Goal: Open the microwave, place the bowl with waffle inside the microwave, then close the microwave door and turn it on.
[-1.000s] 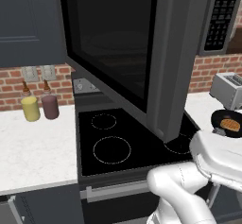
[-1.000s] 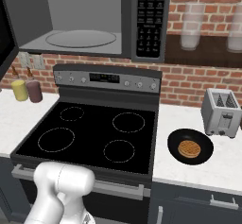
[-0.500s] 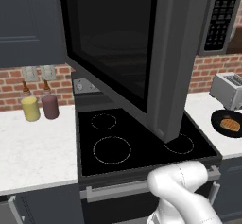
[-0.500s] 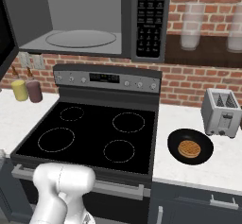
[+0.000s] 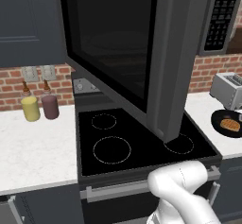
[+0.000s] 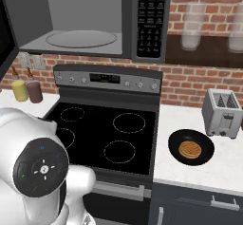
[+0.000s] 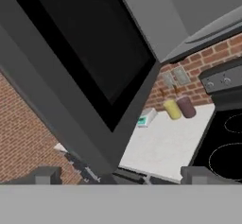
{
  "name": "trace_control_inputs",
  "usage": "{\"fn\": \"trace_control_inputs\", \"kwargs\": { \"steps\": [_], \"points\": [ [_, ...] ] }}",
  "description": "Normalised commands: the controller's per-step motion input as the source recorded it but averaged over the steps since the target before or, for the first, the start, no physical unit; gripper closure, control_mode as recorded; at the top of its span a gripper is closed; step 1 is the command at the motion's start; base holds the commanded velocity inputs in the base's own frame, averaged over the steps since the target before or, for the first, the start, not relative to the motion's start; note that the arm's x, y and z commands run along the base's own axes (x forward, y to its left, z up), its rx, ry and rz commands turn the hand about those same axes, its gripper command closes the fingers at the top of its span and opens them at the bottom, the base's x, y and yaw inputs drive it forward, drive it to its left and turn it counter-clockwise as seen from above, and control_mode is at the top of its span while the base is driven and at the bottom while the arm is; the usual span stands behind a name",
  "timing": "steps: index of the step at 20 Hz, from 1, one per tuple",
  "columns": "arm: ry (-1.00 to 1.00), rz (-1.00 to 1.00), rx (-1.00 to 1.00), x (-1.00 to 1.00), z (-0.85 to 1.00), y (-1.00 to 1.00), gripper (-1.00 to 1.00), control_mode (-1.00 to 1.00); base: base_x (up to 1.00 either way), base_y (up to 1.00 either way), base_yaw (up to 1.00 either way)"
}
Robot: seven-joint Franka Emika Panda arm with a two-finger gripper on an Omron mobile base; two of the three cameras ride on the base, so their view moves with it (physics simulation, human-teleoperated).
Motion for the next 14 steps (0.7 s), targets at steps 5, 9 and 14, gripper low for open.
{"fn": "trace_control_inputs", "kwargs": {
  "steps": [5,9,14],
  "points": [
    [0.0,0.03,0.0,0.42,-0.17,0.0,-1.0,-1.0,0.0,0.0,0.0],
    [0.03,0.0,0.01,0.18,-0.07,0.0,-1.0,-1.0,0.0,0.0,0.0],
    [0.21,-0.12,0.0,0.16,-0.01,-0.22,-1.0,-1.0,0.0,0.0,0.0]
  ]
}}
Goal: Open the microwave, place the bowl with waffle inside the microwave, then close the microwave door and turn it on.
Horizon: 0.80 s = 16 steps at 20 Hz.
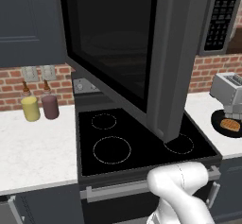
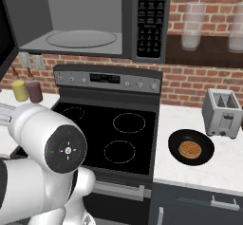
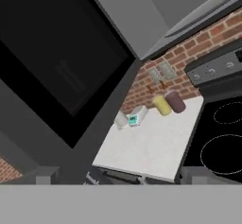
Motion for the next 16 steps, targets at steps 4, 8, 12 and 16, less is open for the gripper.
{"fn": "trace_control_inputs", "kwargs": {
  "steps": [4,8,12,16],
  "points": [
    [0.2,-0.04,0.0,0.31,-0.04,-0.1,-1.0,-1.0,0.0,0.0,0.0],
    [0.09,0.07,0.0,0.08,0.0,0.08,-1.0,-1.0,0.0,0.0,0.0],
    [0.04,0.21,0.01,0.0,0.0,0.35,-1.0,-1.0,0.0,0.0,0.0],
    [0.01,0.28,0.02,0.02,0.0,0.58,-1.0,-1.0,0.0,0.0,0.0]
  ]
}}
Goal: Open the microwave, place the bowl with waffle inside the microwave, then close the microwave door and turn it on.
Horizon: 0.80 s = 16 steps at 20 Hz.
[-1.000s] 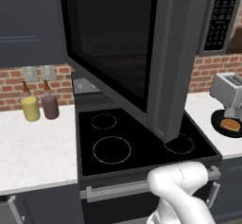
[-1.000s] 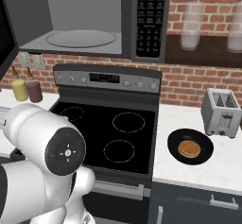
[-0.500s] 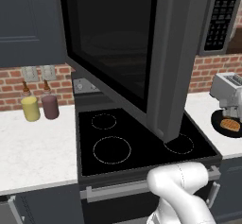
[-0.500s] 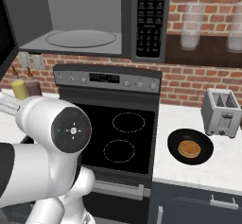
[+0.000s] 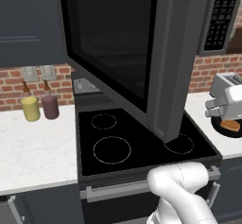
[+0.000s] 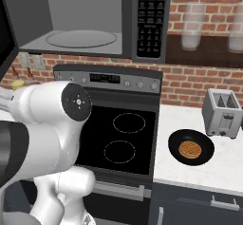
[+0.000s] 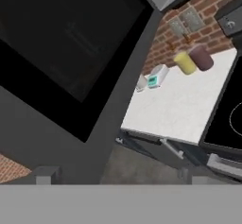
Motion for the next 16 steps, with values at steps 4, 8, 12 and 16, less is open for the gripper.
{"fn": "trace_control_inputs", "kwargs": {
  "steps": [4,8,12,16],
  "points": [
    [0.0,0.28,0.02,0.0,0.02,0.62,-1.0,-1.0,0.0,0.0,0.0],
    [0.0,0.27,0.02,0.0,0.05,0.57,-1.0,-1.0,0.0,0.0,0.0],
    [-0.03,0.24,0.03,0.0,0.04,0.44,-1.0,-1.0,0.0,0.0,0.0],
    [-0.03,0.21,0.04,0.0,0.01,0.34,-1.0,-1.0,0.0,0.0,0.0]
  ]
}}
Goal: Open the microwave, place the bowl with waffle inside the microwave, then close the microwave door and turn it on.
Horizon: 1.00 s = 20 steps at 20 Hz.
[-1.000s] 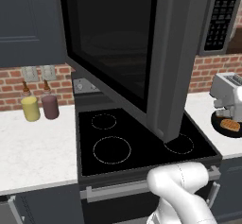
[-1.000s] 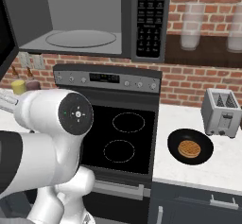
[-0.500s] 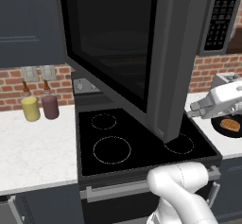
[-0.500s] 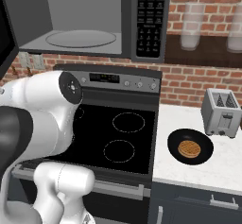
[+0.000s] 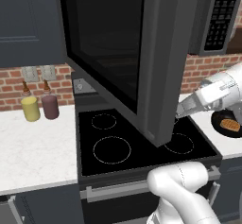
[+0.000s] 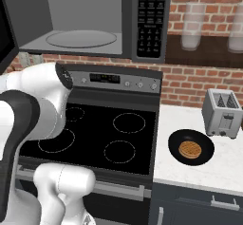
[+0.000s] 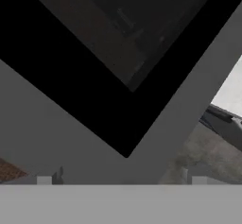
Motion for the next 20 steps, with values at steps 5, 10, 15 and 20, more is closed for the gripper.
{"fn": "trace_control_inputs", "kwargs": {
  "steps": [5,10,15,20],
  "points": [
    [-0.05,0.19,0.03,-0.03,0.0,0.3,-1.0,-1.0,0.0,0.0,0.0],
    [-0.03,0.13,0.02,-0.05,0.0,0.24,-1.0,-1.0,0.0,0.0,0.0],
    [0.0,0.05,0.01,-0.08,0.0,0.22,-1.0,-1.0,0.0,0.0,0.0],
    [0.0,0.0,0.0,-0.19,0.0,0.12,-1.0,-1.0,0.0,0.0,0.0]
  ]
}}
